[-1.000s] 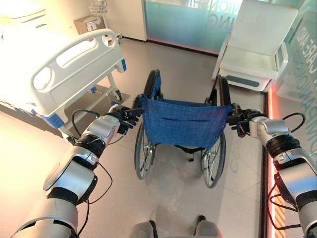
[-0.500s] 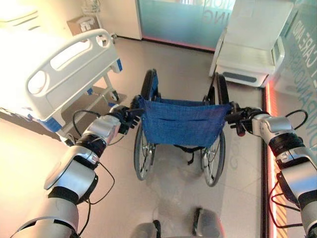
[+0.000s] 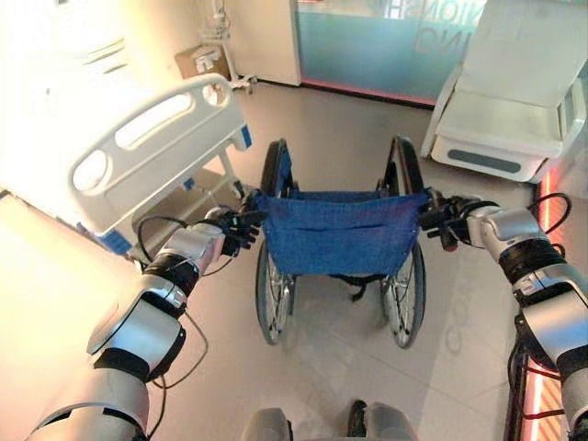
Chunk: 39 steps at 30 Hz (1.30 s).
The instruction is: Push the wheelchair next to the bed
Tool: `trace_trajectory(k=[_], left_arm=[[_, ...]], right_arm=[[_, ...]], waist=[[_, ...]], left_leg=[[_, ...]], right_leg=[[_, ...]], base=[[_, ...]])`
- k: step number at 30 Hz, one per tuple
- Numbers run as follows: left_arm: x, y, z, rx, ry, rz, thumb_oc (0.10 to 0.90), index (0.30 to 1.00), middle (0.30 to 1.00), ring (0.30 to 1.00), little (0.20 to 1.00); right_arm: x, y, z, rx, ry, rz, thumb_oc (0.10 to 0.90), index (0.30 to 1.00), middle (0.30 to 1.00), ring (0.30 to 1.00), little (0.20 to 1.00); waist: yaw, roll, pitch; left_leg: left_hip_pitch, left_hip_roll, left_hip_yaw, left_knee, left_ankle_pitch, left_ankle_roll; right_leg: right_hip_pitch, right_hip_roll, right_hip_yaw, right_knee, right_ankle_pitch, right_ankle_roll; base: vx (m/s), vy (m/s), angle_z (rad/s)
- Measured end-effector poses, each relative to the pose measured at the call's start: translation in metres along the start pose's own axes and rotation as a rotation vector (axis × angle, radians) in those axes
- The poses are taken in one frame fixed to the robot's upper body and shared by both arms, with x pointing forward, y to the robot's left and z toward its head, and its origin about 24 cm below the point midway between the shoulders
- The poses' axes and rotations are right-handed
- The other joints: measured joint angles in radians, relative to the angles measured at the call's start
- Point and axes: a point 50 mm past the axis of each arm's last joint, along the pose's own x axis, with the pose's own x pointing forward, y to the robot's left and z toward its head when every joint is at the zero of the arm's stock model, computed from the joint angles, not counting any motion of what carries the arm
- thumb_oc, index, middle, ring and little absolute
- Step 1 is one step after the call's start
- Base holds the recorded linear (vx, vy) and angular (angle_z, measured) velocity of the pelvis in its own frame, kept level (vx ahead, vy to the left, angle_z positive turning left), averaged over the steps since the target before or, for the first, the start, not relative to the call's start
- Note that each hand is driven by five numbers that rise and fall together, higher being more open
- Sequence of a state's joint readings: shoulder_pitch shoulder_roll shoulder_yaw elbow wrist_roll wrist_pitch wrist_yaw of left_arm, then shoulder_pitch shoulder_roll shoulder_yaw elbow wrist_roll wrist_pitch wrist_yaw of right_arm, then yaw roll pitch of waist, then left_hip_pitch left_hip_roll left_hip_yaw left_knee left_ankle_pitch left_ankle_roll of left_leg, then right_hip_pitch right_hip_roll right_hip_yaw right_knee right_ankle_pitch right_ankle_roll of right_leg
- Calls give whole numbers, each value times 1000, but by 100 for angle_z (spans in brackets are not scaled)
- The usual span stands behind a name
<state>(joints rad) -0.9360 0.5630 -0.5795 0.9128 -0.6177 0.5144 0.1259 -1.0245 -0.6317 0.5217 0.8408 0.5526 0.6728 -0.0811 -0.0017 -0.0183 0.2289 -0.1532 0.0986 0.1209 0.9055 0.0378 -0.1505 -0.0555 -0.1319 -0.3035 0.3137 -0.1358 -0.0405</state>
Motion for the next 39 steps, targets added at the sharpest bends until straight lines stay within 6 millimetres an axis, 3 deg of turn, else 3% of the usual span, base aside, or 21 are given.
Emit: trace_trajectory(k=[1, 3, 5, 6, 8, 13, 15, 16, 17, 18, 20, 21, 24, 25, 26, 27, 30, 32, 36, 37, 39], left_arm=[[0, 1, 1, -8, -3, 1, 400, 300, 300, 300, 300], [-1, 4, 4, -36, -32, -3, 400, 300, 300, 300, 300], [-2, 3, 8, -62, -55, -22, 400, 300, 300, 300, 300], [-2, 3, 8, -69, -56, -30, 400, 300, 300, 300, 300], [-2, 1, 9, -81, -62, -63, 400, 300, 300, 300, 300], [-3, -2, 1, -71, -20, -134, 400, 300, 300, 300, 300], [-5, -2, 1, -64, -26, -155, 400, 300, 300, 300, 300], [-5, -3, -1, -59, -21, -165, 400, 300, 300, 300, 300], [-5, -4, -2, -57, -15, -174, 400, 300, 300, 300, 300], [-5, -3, 1, -53, -18, -175, 400, 300, 300, 300, 300], [-9, 5, 21, -10, -93, -133, 400, 300, 300, 300, 300], [-10, 6, 26, 5, -113, -125, 400, 300, 300, 300, 300], [-11, 13, 35, 41, -154, -71, 400, 300, 300, 300, 300], [-11, 11, 36, 40, -160, -76, 400, 300, 300, 300, 300], [-11, 9, 36, 39, -157, -74, 400, 300, 300, 300, 300], [-10, 9, 35, 36, -151, -71, 400, 300, 300, 300, 300], [-9, 13, 33, 54, -141, -18, 400, 300, 300, 300, 300], [-9, 17, 34, 35, -148, 20, 400, 300, 300, 300, 300], [-9, 15, 35, 10, -151, 53, 400, 300, 300, 300, 300], [-9, 15, 35, 1, -150, 49, 400, 300, 300, 300, 300], [-8, 10, 32, -1, -139, 32, 400, 300, 300, 300, 300]], right_arm=[[0, 1, 0, 1, -2, 2, 400, 300, 300, 300, 300], [0, 2, 3, 3, -7, -5, 400, 300, 300, 300, 300], [0, -2, 3, 4, -5, -14, 400, 300, 300, 300, 300], [0, -2, 2, 4, -3, -17, 400, 300, 300, 300, 300], [0, -9, 2, 7, -2, -32, 400, 300, 300, 300, 300], [0, -15, -4, 9, 12, -19, 400, 300, 300, 300, 300], [0, -18, -7, 5, 9, -14, 400, 300, 300, 300, 300], [2, -18, -13, -1, 22, -10, 400, 300, 300, 300, 300], [2, -18, -16, -9, 30, -12, 400, 300, 300, 300, 300], [5, -15, -24, -28, 33, -11, 400, 300, 300, 300, 300], [6, -10, -24, -16, 16, -5, 400, 300, 300, 300, 300], [6, -11, -23, -2, 12, -7, 400, 300, 300, 300, 300], [5, -13, -21, 41, 1, -9, 400, 300, 300, 300, 300], [5, -15, -20, 53, -2, -20, 400, 300, 300, 300, 300], [5, -15, -21, 59, 2, -26, 400, 300, 300, 300, 300], [6, -13, -22, 62, 7, -24, 400, 300, 300, 300, 300], [8, -6, -21, 87, 10, 0, 400, 300, 300, 300, 300], [5, -4, -14, 86, -20, 15, 400, 300, 300, 300, 300], [1, -7, -8, 83, -44, 18, 400, 300, 300, 300, 300], [0, -8, -6, 84, -45, 17, 400, 300, 300, 300, 300], [0, -10, -8, 80, -27, 10, 400, 300, 300, 300, 300]], waist=[[2, -5, 3], [21, -29, 18], [29, -26, 40], [40, -17, 45], [68, 16, 67], [116, 53, 78], [126, 81, 62], [138, 89, 40], [140, 105, 16], [141, 76, -9], [126, -13, -19], [123, -26, -19], [98, -62, -18], [84, -62, -18], [84, -61, -17], [84, -56, -14], [83, -26, 5], [72, 1, 21], [-3, 3, 25], [-15, -13, 31], [-29, -22, 38]], left_leg=[[-16, -1, 6, -50, -7, 12], [-23, -25, 30, -368, -13, 26], [-54, -32, 28, -578, -8, 24], [-70, -29, 24, -631, 2, 9], [-118, -19, 22, -788, 53, -71], [-197, -20, 17, -731, 85, -60], [-148, -13, -12, -702, 61, -30], [-100, -5, -6, -662, 23, 30], [-62, -8, -3, -654, 3, 55], [-40, -41, 1, -665, 45, 142], [-48, -106, 24, -670, 29, 172], [-48, -120, 26, -668, 27, 188], [-48, -188, 20, -602, -13, 292], [-34, -199, 8, -612, -26, 308], [-6, -206, 1, -647, -27, 313], [16, -206, -8, -668, -21, 310], [125, -188, -63, -789, -1, 301], [157, -174, -92, -824, 0, 290], [188, -203, -177, -841, -25, 293], [211, -227, -195, -838, -34, 287], [260, -253, -230, -824, -70, 287]], right_leg=[[11, 4, 9, -15, -4, -3], [41, 31, 87, -59, -9, -12], [88, 61, 133, -90, -9, -12], [106, 71, 136, -100, -11, -12], [167, 100, 179, -125, -38, -51], [290, 58, 180, -163, -60, -34], [310, 51, 182, -161, -98, 20], [326, 42, 174, -138, -146, 72], [321, 36, 170, -120, -165, 96], [312, 8, 160, -73, -201, 126], [216, -68, 128, 228, -224, 122], [204, -77, 124, 287, -222, 125], [222, -94, 122, 433, -100, 147], [196, -106, 121, 475, -49, 136], [171, -121, 108, 498, -72, 114], [165, -121, 94, 489, -87, 102], [121, -60, 19, 257, -137, 67], [52, -1, 18, 79, -122, 87], [-144, 4, 31, -142, 41, 172], [-163, -22, 31, -226, 98, 202], [-157, -73, 16, -317, 160, 213]], base=[[306, 107, -5], [371, 129, -5], [420, 116, -7], [710, 173, -29], [624, 152, -45], [464, 134, -67], [446, 197, -74], [496, 234, -59], [341, 201, -44], [284, 187, -35], [348, 238, -4], [365, 226, 5], [335, 130, 3], [401, 47, 15], [295, -24, 2], [203, -65, -25], [191, -76, -35], [261, -89, -14], [411, -115, 51], [491, -104, 51], [476, -112, 43]])
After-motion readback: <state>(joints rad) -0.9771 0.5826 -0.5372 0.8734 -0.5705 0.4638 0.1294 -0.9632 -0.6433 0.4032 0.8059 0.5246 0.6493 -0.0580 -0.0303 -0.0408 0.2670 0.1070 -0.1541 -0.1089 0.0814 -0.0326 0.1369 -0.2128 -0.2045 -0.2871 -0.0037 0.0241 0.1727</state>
